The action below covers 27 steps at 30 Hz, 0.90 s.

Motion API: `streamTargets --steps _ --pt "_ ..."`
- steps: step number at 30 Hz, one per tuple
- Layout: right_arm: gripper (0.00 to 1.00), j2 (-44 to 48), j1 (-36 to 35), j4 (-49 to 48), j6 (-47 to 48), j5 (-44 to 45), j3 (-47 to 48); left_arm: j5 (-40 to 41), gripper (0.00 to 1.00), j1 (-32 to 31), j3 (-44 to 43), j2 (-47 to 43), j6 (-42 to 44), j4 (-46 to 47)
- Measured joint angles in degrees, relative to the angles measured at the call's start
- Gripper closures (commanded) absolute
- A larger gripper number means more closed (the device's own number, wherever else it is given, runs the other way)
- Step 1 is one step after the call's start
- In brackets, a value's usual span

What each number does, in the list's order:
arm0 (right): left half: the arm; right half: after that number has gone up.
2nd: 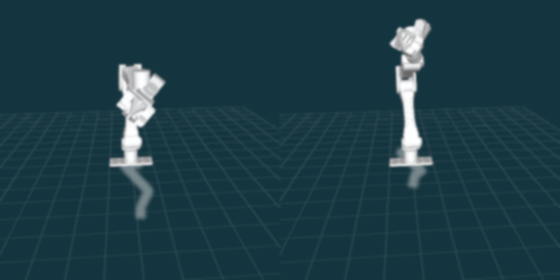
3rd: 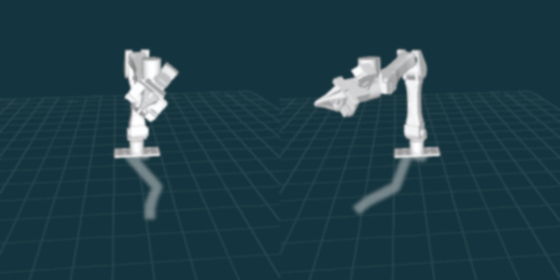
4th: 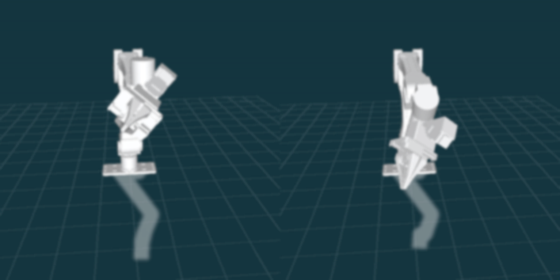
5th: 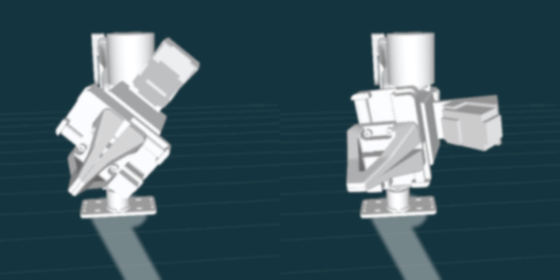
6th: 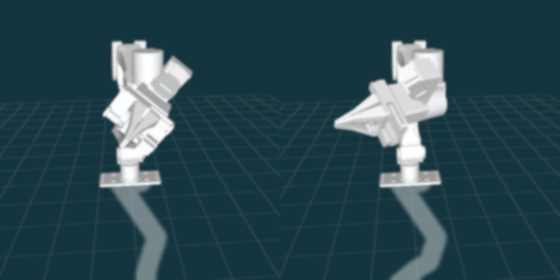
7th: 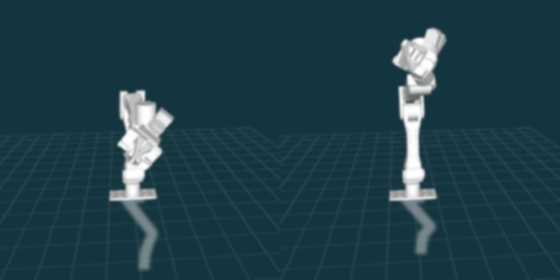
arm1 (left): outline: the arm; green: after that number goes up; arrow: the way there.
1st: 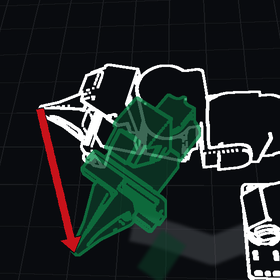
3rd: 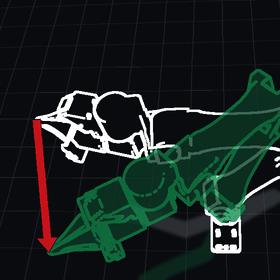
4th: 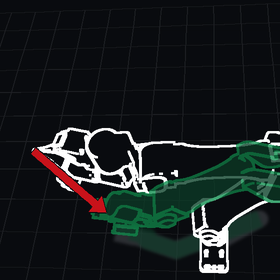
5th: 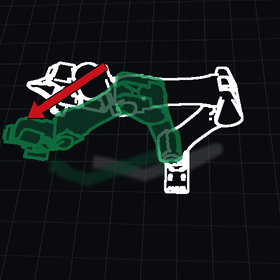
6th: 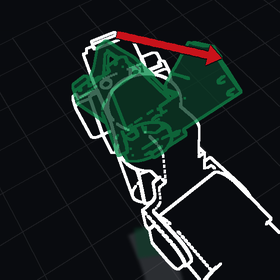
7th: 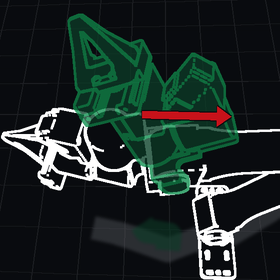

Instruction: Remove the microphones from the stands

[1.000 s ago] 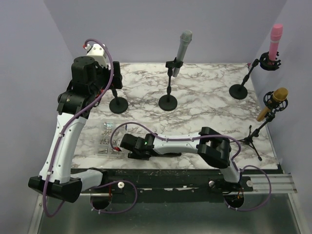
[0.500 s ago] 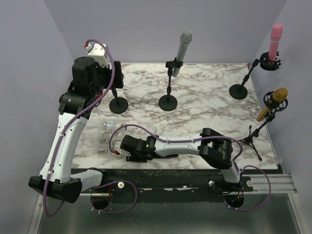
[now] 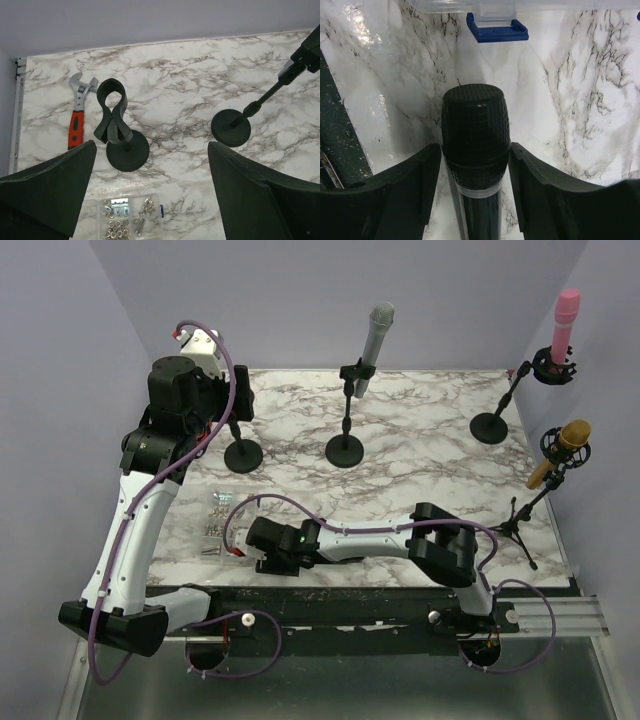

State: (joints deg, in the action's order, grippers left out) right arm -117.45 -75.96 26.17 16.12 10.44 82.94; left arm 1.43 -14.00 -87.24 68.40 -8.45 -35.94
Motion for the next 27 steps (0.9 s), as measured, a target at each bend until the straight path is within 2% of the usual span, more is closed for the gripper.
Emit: streamTargets --steps 8,15,27 --pt "0.31 -0.11 0.02 -0.59 -0.68 -0.13 0.15 -0.04 0.03 0.00 0.00 0.02 -0.15 0.28" --pt "0.14 -0.13 0.00 -1.38 -1.60 -0.28 0.42 -1.53 0.02 -0.02 0.02 0.02 -0.17 0.33" --pt "0.04 2.27 -0.24 -1.20 -4.76 0.07 -0.26 -3.04 0.01 -0.70 0.61 0.13 -0.13 0.76"
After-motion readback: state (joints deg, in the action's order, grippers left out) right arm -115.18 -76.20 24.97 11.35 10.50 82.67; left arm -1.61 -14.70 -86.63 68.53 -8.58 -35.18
